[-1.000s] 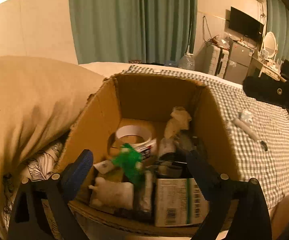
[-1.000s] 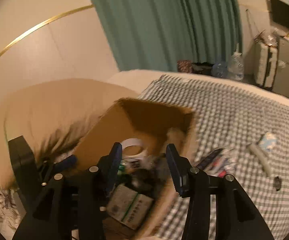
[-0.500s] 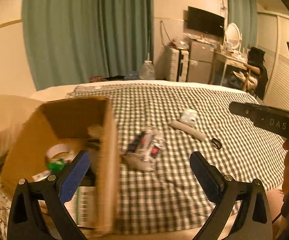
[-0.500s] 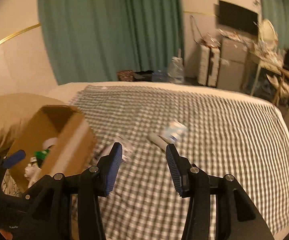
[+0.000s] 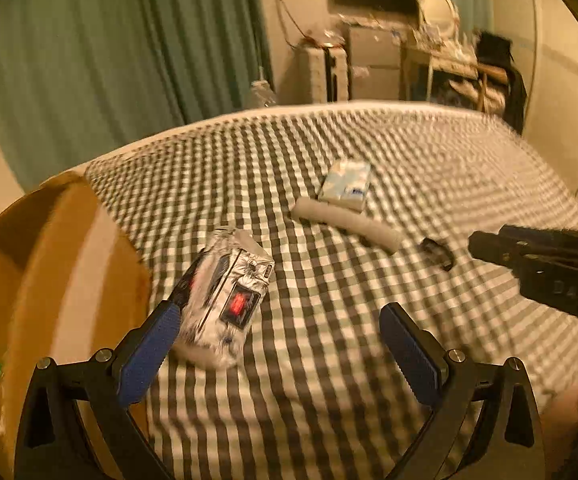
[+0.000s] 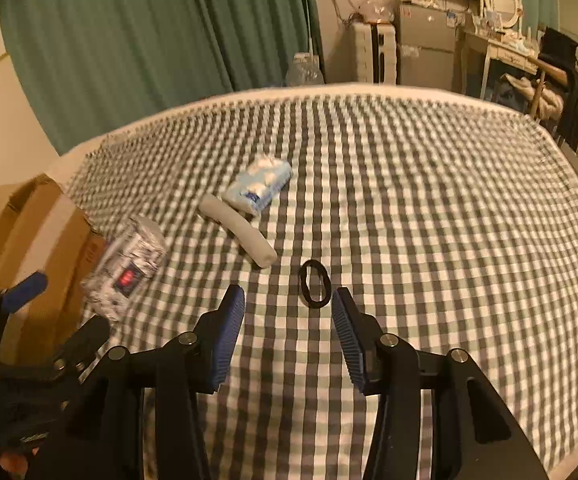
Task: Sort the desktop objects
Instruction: 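Grasp the silver foil packet with the left tool while the right tool grasps the black hair tie, then carry the silver packet and black hair tie over the cardboard box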
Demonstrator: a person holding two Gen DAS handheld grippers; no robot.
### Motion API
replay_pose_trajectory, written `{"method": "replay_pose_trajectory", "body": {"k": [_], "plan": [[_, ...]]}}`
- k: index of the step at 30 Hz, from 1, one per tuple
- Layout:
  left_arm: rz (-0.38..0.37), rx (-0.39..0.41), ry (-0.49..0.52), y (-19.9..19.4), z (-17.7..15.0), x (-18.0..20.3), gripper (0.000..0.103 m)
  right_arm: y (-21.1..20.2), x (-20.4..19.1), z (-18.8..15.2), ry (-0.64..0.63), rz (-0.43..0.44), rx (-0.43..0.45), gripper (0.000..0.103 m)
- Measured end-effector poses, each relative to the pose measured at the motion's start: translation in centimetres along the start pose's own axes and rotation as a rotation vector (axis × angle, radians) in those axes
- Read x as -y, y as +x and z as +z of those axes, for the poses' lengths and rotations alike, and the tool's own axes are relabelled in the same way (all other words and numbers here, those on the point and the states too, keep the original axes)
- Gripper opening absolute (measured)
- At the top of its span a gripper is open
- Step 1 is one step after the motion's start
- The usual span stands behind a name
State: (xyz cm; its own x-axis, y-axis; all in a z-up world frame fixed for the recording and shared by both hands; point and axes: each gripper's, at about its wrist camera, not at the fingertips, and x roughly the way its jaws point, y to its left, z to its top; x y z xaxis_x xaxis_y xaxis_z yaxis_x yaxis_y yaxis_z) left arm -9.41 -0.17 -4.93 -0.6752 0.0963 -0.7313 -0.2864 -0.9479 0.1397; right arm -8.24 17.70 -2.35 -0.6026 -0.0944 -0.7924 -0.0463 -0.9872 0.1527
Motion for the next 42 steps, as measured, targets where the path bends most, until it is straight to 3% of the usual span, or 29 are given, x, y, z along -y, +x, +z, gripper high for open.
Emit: {"method": "replay_pose_trajectory", "body": {"k": [5, 13, 19, 23, 27, 29, 32, 42], "plan": [[0.090, -0.060, 0.054, 5.4, -0.1, -1.0, 0.102, 3.7, 0.9, 0.0, 0.007, -0.005, -0.068, 0.046], [0.091, -0.132, -0.025, 10.8, -0.6, -3.1, 0.102, 7.8, 1.7, 0.8, 0.027, -0.007, -0.130, 0.044], [0.070, -0.119, -0.060, 10.9, -0.9, -3.5, 0.102, 8.4, 1.7, 0.9, 0.028, -0.015, -0.141, 0.040], [0.022, -0.122, -0.104, 10.5, -1.8, -4.0, 0.086, 8.2, 1.5, 0.8, 0.017, -0.021, -0.152, 0.013], [0.039, -0.118, -0.076, 10.1, -1.7, -3.9, 0.067, 7.5, 1.4, 0.8, 0.016, -0.016, -0.145, 0.009], [0.050, -0.119, -0.056, 9.2, -1.8, -3.5, 0.047, 7.0, 1.2, 0.6, 0.009, -0.010, -0.140, 0.009], [0.037, -0.118, -0.067, 8.0, -1.7, -3.5, 0.036, 6.1, 1.0, 0.4, 0.006, -0.001, -0.130, 0.008], [-0.013, -0.079, -0.125, 2.2, -1.1, -3.0, 0.032, 1.0, 0.7, -0.4, 0.031, 0.094, -0.065, 0.008]]}}
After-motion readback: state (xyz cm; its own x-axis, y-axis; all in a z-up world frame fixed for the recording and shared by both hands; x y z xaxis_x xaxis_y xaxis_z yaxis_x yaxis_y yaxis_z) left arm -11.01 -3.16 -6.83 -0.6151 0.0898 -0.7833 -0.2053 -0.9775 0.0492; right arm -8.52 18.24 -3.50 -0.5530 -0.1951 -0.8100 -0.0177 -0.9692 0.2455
